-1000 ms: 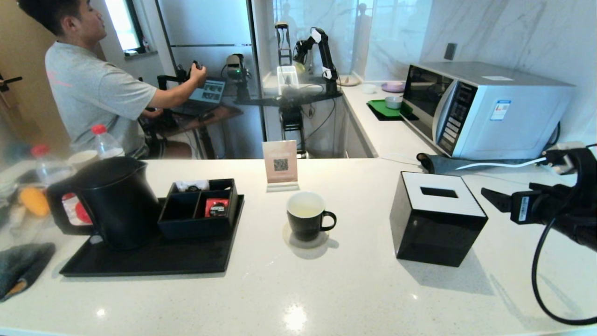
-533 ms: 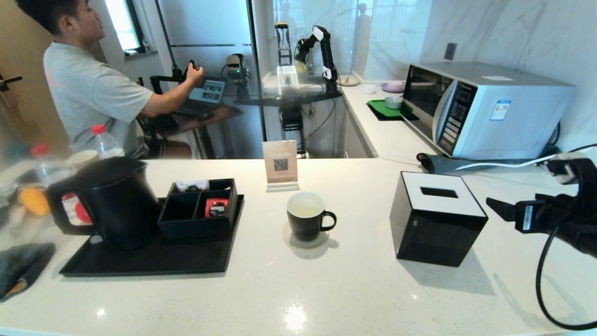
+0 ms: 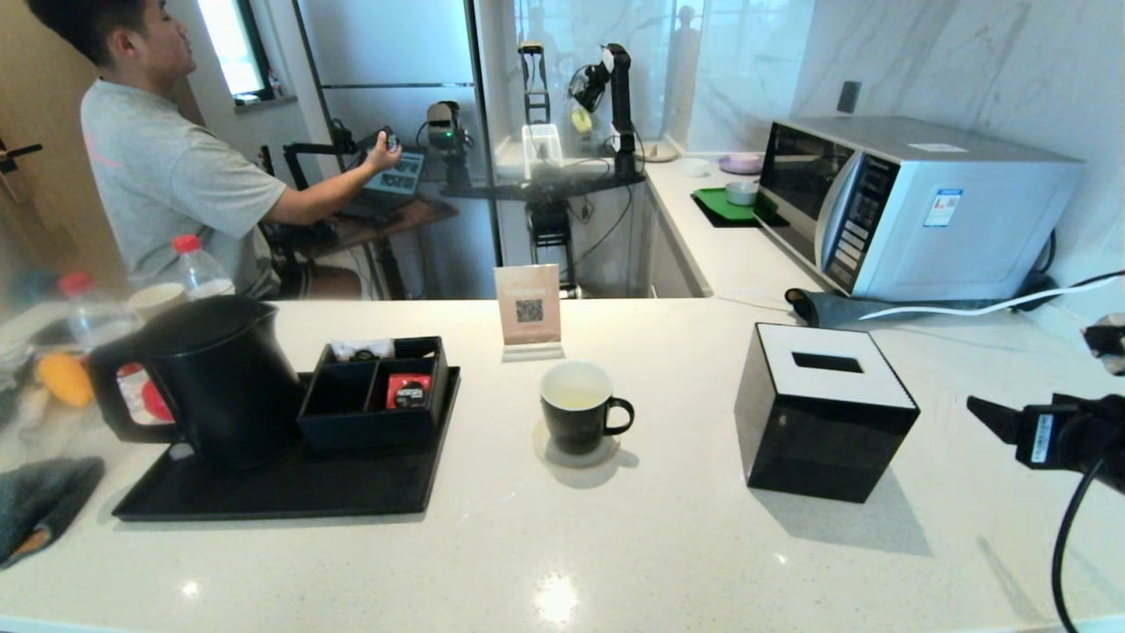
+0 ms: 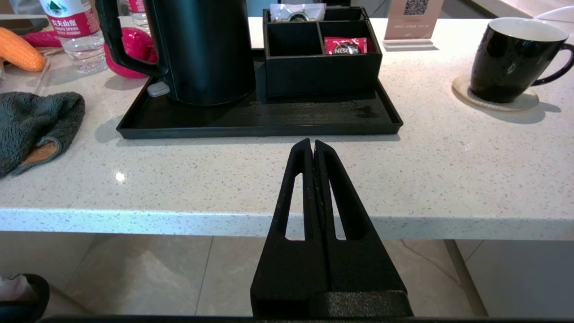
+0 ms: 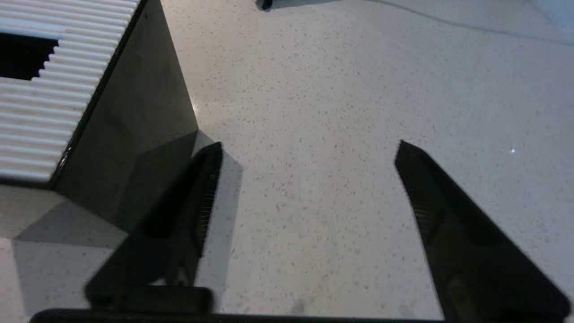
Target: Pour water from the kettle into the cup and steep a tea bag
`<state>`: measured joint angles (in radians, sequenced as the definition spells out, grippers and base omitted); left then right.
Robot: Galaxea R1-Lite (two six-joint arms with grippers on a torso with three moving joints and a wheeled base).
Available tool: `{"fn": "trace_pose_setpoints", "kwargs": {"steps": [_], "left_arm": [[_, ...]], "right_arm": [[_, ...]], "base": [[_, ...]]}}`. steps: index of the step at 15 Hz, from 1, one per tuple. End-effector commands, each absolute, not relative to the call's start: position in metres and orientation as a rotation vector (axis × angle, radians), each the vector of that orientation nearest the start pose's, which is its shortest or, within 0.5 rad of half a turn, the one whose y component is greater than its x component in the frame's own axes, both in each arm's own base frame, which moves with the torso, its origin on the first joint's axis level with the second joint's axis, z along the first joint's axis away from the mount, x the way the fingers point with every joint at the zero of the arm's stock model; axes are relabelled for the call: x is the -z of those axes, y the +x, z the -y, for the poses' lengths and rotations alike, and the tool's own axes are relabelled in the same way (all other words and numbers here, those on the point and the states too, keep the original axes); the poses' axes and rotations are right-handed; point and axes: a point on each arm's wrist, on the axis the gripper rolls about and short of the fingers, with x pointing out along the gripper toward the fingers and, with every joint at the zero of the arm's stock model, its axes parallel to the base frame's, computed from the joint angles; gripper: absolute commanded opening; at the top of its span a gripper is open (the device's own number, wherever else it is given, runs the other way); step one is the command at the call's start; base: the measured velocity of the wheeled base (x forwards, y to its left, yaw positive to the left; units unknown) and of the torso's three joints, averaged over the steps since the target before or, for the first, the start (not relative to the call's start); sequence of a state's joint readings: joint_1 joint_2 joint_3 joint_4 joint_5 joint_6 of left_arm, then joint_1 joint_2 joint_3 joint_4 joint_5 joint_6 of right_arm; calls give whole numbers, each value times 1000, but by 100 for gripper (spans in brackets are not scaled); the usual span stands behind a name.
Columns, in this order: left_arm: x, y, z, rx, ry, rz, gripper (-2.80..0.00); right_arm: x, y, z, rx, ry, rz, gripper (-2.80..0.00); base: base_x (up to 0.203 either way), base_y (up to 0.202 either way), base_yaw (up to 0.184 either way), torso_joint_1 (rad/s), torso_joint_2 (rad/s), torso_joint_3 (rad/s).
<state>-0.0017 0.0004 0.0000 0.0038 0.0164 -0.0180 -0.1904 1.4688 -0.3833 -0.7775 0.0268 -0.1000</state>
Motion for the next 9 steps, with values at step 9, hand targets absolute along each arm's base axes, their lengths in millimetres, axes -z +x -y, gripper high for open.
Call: {"fn": "trace_pose_setpoints", "kwargs": {"steps": [9], "left_arm": [[-75,-23,0,-15,-18,-3,-280]], "right_arm": [[-185,126,24,158,-97,-43,-280]], "base": [[0,0,0,0,0,0]]}}
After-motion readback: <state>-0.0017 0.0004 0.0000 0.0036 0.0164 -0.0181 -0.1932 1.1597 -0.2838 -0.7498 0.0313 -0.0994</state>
